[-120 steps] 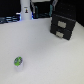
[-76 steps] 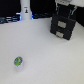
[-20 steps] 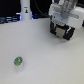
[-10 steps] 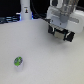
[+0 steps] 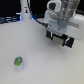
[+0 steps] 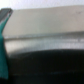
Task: Open the kcup holder, insert the kcup into the holder, and close the kcup holder
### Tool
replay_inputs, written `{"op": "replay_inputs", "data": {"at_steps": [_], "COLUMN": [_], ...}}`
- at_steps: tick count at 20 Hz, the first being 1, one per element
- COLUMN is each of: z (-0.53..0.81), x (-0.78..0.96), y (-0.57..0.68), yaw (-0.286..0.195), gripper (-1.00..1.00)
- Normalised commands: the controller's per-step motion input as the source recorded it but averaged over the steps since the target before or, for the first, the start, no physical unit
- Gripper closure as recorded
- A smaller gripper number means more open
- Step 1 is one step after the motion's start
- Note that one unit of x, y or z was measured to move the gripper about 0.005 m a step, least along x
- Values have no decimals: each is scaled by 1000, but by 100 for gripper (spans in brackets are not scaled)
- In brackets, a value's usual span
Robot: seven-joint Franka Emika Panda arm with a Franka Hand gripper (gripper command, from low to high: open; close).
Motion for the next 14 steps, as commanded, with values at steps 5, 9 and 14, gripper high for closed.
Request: {"op": "replay_inputs", "data": {"at_steps": [5,9,14], "z": [138,273,315], "x": [487,358,334], "y": [-110,-329,-495], "yaw": [-98,-126,-152], "gripper": [-100,-100,-100]}}
